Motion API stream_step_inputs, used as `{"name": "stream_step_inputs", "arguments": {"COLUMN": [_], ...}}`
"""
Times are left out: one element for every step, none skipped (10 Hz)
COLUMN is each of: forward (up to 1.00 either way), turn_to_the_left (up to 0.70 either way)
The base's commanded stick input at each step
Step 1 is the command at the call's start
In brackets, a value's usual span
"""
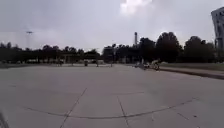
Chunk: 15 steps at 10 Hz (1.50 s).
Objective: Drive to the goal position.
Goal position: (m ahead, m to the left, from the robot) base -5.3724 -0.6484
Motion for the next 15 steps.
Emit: {"name": "stream_step_inputs", "arguments": {"forward": [0.7,0.7,0.7,0.7,0.7,0.7,0.7,0.7,0.7,0.7,0.7,0.7,0.7,0.7,0.7], "turn_to_the_left": [0.0,0.0,0.0,0.0,0.0,0.0,0.0,0.0,0.0,0.0,0.0,0.0,0.0,0.0,0.0]}}
